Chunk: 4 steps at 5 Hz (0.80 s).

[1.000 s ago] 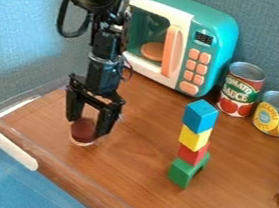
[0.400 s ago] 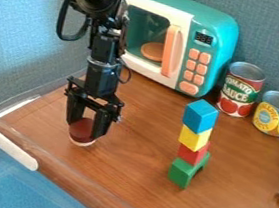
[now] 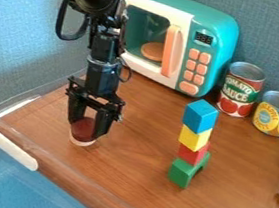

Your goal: Take the circular block and put it on the table

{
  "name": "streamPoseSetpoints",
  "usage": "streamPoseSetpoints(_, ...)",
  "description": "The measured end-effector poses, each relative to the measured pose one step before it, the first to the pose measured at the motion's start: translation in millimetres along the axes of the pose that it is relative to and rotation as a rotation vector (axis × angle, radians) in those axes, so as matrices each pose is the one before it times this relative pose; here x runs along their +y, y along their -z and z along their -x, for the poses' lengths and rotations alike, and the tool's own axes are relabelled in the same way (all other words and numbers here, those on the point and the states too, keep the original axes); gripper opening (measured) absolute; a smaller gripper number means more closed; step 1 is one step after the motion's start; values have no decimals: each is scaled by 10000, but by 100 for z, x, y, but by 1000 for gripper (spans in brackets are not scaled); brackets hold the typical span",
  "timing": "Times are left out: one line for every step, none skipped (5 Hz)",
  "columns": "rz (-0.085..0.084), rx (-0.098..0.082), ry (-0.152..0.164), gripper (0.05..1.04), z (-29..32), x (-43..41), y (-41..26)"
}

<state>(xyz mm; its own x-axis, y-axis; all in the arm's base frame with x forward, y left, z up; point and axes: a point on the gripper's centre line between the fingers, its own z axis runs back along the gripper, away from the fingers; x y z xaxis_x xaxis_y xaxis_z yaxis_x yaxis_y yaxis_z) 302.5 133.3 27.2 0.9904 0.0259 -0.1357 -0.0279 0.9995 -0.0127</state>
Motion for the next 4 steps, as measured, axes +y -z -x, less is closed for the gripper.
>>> streamPoseSetpoints(-355,-626,354,762,-972,-1300,-2965)
streamPoseSetpoints(-236,-423,695,762,-1999,-1880,-1557)
streamPoseSetpoints(98,-331,619,762,-1587,-1638,-576)
streamPoseSetpoints(510,590,324,762,-484,-1186,2886)
